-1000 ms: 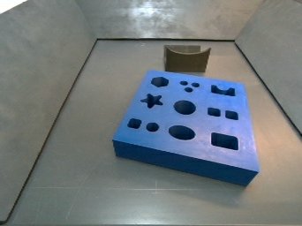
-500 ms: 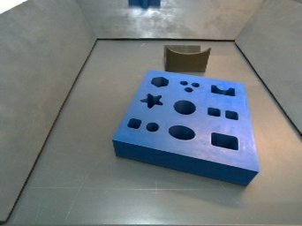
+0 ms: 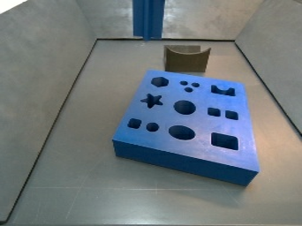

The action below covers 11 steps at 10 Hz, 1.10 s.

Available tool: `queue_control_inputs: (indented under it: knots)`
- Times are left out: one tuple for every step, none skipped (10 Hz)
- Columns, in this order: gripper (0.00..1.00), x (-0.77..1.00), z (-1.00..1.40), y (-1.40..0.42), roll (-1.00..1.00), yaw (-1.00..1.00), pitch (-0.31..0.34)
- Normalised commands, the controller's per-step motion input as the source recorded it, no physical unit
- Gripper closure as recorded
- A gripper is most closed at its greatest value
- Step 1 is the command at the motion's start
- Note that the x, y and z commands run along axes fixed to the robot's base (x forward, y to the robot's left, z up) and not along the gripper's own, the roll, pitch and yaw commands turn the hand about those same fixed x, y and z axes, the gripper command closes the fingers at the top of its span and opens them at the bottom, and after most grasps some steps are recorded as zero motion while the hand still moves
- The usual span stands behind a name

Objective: Pick up the star object. Move up. Move to above the board. Insert the star object.
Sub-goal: Insert the star object.

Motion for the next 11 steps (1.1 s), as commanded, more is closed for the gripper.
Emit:
queue_control_inputs:
  knots:
    - [1.00,0.00,-0.69,0.00,-0.01,0.44,-0.180]
    - [1.00,0.00,0.00,0.00,0.00,0.00,0.031]
    - [1.00,0.00,-0.11,0.00,0.03,0.00,0.000]
    - [1.00,0.00,-0.78,-0.17,0.24,0.00,-0.183]
    - [1.00,0.00,-0.85,-0.12,0.18,-0.16,-0.163]
    - [1.00,0.00,-0.01,0.00,0.01,0.00,0.000]
    - [1.00,0.33,-0.72,-0.13,0.09,-0.14,-0.166]
    - [1.00,0.24,-0.86,-0.07,0.24,-0.01,-0.169]
    - [1.00,0.00,-0.07,0.00,0.02,0.00,0.000]
    - [1.00,0.10,-0.21,0.01,0.00,0.09,0.000]
    - [1.00,0.35,-0.46,0.07,0.00,0.49,0.000]
